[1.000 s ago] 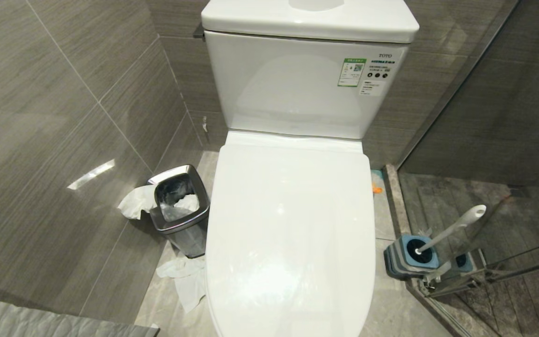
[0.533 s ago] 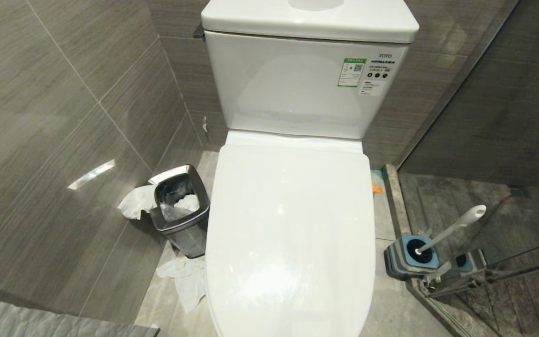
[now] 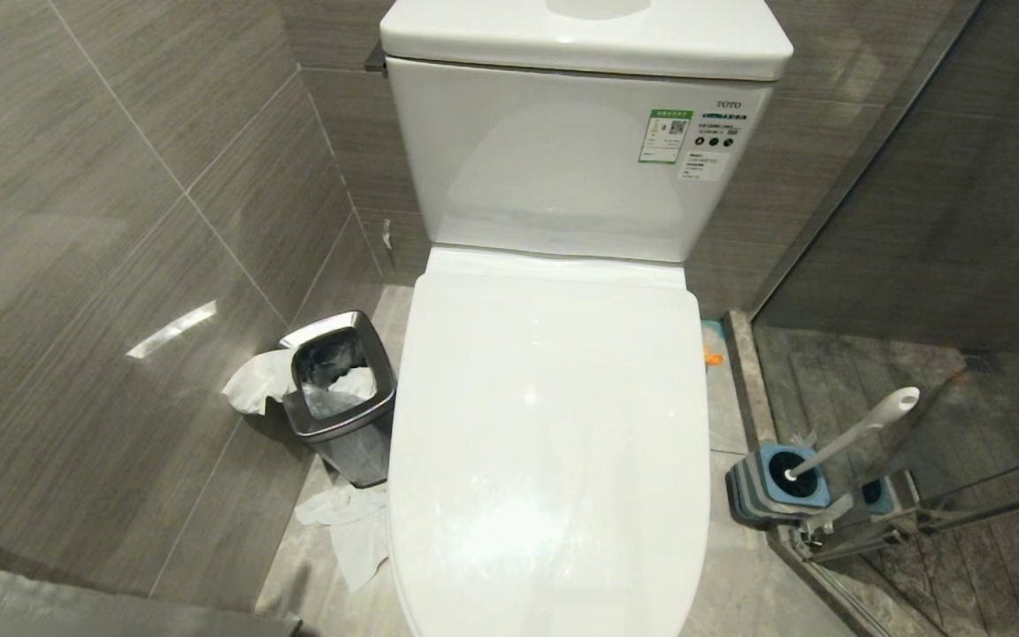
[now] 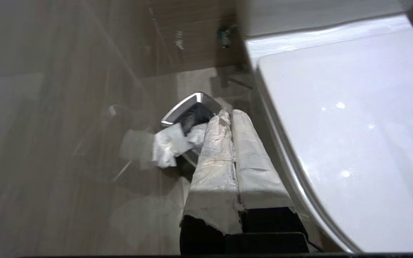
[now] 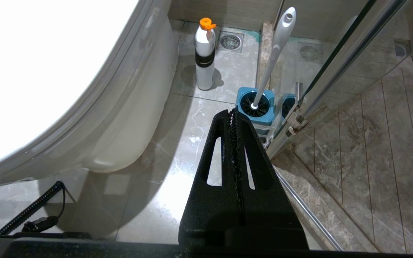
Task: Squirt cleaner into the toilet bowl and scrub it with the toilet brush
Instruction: Use the left hand to lift the toilet lid slightly
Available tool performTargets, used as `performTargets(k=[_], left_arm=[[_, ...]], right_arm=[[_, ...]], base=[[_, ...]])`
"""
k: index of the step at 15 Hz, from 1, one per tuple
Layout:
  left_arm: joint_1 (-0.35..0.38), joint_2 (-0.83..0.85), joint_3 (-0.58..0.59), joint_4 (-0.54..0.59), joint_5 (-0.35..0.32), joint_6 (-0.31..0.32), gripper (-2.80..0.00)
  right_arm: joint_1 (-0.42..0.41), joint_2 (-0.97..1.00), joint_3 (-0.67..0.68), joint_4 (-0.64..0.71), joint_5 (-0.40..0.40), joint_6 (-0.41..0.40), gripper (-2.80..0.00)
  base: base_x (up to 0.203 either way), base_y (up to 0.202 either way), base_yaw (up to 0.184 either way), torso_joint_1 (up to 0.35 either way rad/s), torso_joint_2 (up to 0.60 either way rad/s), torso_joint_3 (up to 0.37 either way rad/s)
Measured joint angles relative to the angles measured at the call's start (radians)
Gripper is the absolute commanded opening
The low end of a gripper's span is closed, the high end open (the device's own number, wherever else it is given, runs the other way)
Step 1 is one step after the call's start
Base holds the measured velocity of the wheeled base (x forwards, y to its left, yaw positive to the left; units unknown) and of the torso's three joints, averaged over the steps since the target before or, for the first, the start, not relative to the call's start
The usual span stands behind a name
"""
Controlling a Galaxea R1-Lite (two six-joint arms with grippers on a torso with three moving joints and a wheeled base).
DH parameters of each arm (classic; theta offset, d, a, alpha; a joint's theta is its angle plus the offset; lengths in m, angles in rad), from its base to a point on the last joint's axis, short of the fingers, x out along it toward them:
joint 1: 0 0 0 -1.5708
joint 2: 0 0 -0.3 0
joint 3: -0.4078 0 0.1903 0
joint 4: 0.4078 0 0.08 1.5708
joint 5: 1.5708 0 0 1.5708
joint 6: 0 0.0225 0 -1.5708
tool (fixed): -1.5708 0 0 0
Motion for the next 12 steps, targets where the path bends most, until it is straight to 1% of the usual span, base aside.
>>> performTargets(k=[3,5,6,8,9,11,12], left_arm=[[-0.135,0.139,-0.045,0.001,0.004,0.0,-2.8],[-0.193,0.219,-0.049,0.007,-0.012,-0.018,-2.8],[-0.214,0.258,-0.049,0.011,-0.032,-0.046,-2.8],[-0.241,0.338,-0.05,0.011,-0.099,-0.12,-2.8],[-0.247,0.375,-0.052,0.009,-0.13,-0.141,-2.8],[-0.253,0.451,-0.055,-0.029,-0.174,-0.169,-2.8],[-0.255,0.489,-0.057,-0.075,-0.201,-0.206,-2.8]], right_arm=[[0.0,0.0,0.0,0.0,0.0,0.0,-2.8],[0.0,0.0,0.0,0.0,0.0,0.0,-2.8],[0.0,0.0,0.0,0.0,0.0,0.0,-2.8],[-0.001,0.0,0.0,0.0,0.0,0.0,-2.8],[0.0,0.0,0.0,0.0,0.0,0.0,-2.8],[0.0,0.0,0.0,0.0,0.0,0.0,-2.8],[0.0,0.0,0.0,0.0,0.0,0.0,-2.8]], base=[[0.0,0.0,0.0,0.0,0.0,0.0],[0.0,0.0,0.0,0.0,0.0,0.0],[0.0,0.0,0.0,0.0,0.0,0.0],[0.0,0.0,0.0,0.0,0.0,0.0],[0.0,0.0,0.0,0.0,0.0,0.0],[0.0,0.0,0.0,0.0,0.0,0.0],[0.0,0.0,0.0,0.0,0.0,0.0]])
